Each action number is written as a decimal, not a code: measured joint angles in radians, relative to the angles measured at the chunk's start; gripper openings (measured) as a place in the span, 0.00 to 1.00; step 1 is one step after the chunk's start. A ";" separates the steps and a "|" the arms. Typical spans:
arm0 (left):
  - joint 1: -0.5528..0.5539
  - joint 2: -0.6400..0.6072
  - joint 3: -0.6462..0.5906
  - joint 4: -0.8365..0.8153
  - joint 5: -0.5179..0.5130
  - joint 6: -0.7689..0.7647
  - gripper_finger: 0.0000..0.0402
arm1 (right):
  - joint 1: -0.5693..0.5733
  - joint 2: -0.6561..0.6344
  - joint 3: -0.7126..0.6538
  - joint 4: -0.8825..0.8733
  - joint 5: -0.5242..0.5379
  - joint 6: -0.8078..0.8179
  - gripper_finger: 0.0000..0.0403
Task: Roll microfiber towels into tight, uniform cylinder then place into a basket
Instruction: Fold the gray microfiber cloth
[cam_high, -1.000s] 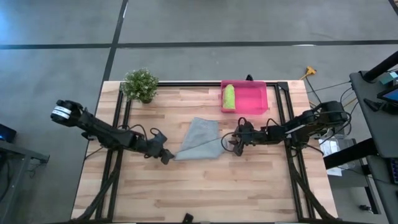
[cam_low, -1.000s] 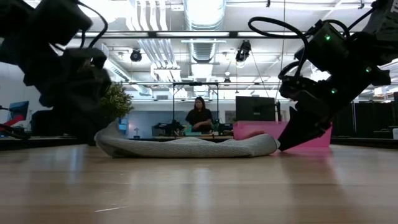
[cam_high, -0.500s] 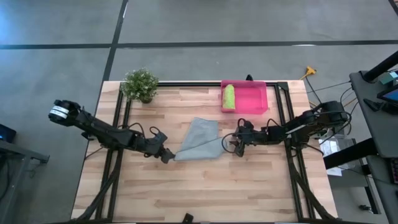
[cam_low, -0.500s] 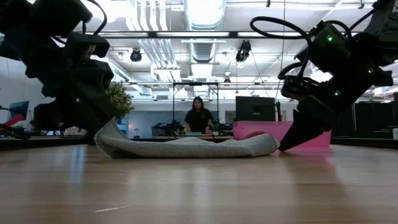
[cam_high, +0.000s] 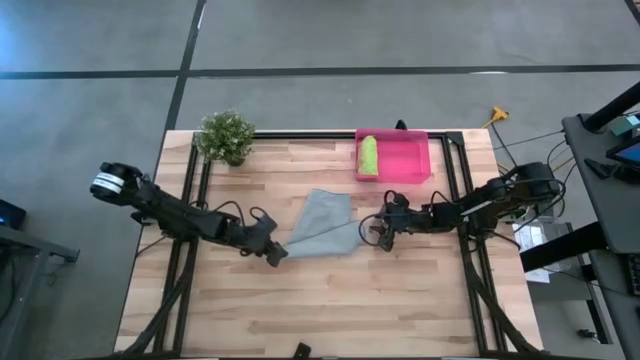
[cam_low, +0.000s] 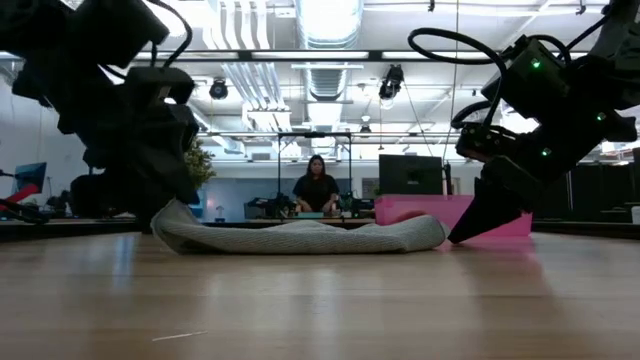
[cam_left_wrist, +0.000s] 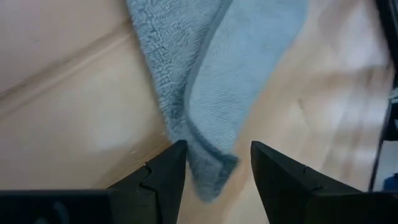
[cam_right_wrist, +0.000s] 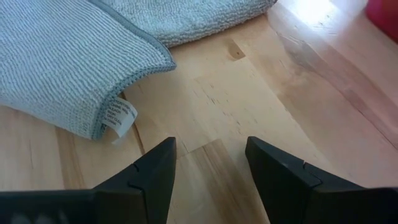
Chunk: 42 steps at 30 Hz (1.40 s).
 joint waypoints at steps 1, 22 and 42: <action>0.000 0.012 0.002 0.004 0.003 0.000 0.41 | 0.000 0.000 -0.002 0.000 0.000 0.000 0.48; 0.014 -0.036 0.001 -0.002 -0.021 0.131 0.40 | 0.000 0.001 -0.011 0.003 -0.002 0.003 0.48; 0.003 -0.004 0.000 -0.023 -0.010 0.361 0.00 | -0.001 -0.115 -0.016 0.091 -0.138 0.075 0.48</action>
